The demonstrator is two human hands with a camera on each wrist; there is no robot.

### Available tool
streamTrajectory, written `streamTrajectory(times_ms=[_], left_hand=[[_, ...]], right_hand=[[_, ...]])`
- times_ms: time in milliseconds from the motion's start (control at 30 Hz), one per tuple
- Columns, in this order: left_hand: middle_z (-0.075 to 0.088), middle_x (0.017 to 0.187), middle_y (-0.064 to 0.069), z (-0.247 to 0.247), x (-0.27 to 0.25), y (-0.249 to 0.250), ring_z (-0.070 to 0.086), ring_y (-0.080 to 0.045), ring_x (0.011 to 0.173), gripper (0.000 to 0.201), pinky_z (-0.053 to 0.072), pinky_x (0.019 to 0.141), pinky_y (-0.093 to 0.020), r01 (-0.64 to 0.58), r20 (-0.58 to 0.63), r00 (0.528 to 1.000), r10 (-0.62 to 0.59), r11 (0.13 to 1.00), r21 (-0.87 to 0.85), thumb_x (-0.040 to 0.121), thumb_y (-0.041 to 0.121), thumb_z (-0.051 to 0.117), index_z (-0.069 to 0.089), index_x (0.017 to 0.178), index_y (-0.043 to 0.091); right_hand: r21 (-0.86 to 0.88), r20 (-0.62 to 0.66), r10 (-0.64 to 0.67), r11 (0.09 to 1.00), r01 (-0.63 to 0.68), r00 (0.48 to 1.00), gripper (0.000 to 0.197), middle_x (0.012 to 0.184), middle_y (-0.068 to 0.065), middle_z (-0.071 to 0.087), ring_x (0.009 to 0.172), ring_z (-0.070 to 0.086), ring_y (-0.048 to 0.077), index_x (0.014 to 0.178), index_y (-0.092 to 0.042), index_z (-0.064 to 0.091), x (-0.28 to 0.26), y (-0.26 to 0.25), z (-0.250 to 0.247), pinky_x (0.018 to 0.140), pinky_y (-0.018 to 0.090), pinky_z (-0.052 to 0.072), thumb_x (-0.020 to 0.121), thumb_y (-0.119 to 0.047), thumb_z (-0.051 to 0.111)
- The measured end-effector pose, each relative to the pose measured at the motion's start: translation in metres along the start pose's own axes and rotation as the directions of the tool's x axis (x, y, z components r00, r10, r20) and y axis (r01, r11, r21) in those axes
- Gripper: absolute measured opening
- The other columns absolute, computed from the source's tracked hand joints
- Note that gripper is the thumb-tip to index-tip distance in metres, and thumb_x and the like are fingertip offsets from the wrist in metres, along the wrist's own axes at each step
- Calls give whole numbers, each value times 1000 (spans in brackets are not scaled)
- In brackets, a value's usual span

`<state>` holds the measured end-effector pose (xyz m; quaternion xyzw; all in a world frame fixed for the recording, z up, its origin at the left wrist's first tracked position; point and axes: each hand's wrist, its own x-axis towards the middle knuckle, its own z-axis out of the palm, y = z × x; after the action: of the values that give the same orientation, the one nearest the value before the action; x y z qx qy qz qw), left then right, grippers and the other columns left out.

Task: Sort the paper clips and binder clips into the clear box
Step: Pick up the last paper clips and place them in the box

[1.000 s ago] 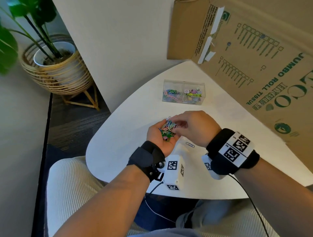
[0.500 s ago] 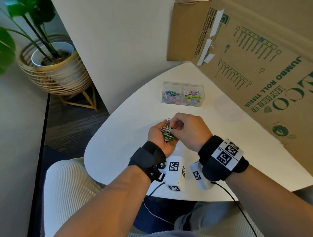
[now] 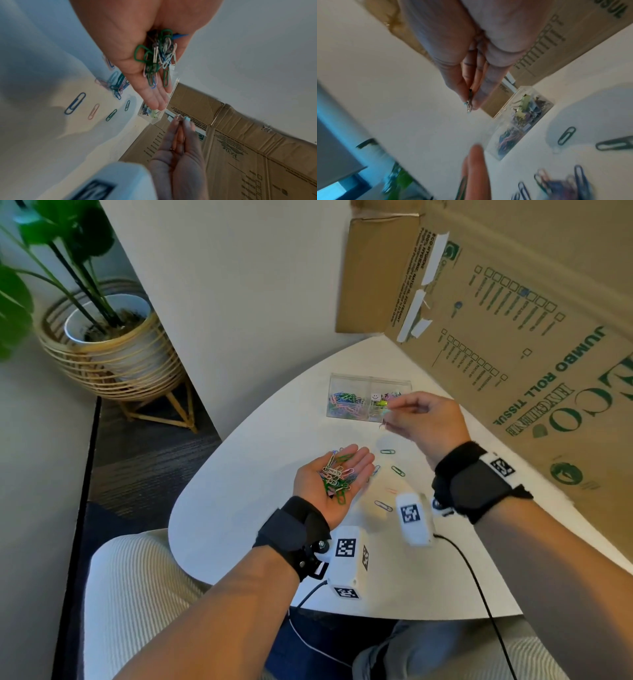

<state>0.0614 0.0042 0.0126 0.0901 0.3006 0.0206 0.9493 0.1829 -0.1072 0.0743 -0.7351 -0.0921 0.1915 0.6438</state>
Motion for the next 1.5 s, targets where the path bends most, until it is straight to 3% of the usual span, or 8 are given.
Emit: streamTrajectory(times_ms=[200,367,600,767,1000,1167,1267,1500], left_hand=[[70,99,-25,-3,2,-3,62,-36,101,40,55,80,-45,9,-6,1000,-9,1000,11,101,21,36,63,103,-8],[68,102,-26,-6,1,-2,62,-37,101,39,55,80,-46,8,-1,1000,-8,1000,19,101,20,36,62,104,-9],[70,94,-24,-7,4,-3,70,-34,86,39,56,77,-44,-21,0,1000,21,1000,4,101,21,35,63,100,-6],[69,83,-18,-4,1,-5,70,-29,72,44,58,59,-32,-19,6,1000,19,999,36,101,25,31,66,91,0],[60,101,-7,-5,-3,-17,54,-21,105,37,33,106,-30,-12,-83,996,18,997,74,98,28,38,67,100,6],[68,77,-9,-7,-4,-10,67,-22,69,46,51,67,-30,-29,-9,1000,30,996,82,100,27,32,69,86,6],[70,95,-15,-3,-6,-6,67,-29,86,44,54,70,-32,-60,-23,998,64,989,132,101,29,29,65,102,5],[63,109,-19,-4,-2,-10,64,-32,89,41,47,74,-33,-48,7,999,48,995,90,100,30,32,61,107,2]], right_hand=[[23,-159,78,997,-75,984,11,87,7,69,86,70,23,83,-8,68,61,-9,-10,81,27,59,84,3,69],[-464,-125,3,884,-61,992,24,119,0,62,108,58,18,112,-19,69,75,5,-7,91,30,47,89,-25,67],[-563,453,15,780,273,892,5,74,-3,73,63,68,8,87,-14,74,-21,-21,18,50,8,44,86,-11,70],[-783,505,130,485,389,853,22,86,-11,71,78,64,8,99,-26,72,-55,-15,23,72,25,51,78,-33,76],[-807,521,93,376,455,848,18,88,2,66,80,60,23,95,-21,68,-70,0,42,67,33,47,78,-27,69],[-719,421,34,622,311,906,23,90,-1,70,81,66,16,99,-21,75,-67,11,39,81,31,52,76,-21,77],[-478,321,103,876,68,941,17,78,4,74,69,72,21,89,-14,76,-64,15,34,76,32,60,74,-9,82],[-230,265,115,972,-53,957,21,80,12,72,63,69,19,94,-16,74,-59,20,27,63,25,58,81,0,74]])
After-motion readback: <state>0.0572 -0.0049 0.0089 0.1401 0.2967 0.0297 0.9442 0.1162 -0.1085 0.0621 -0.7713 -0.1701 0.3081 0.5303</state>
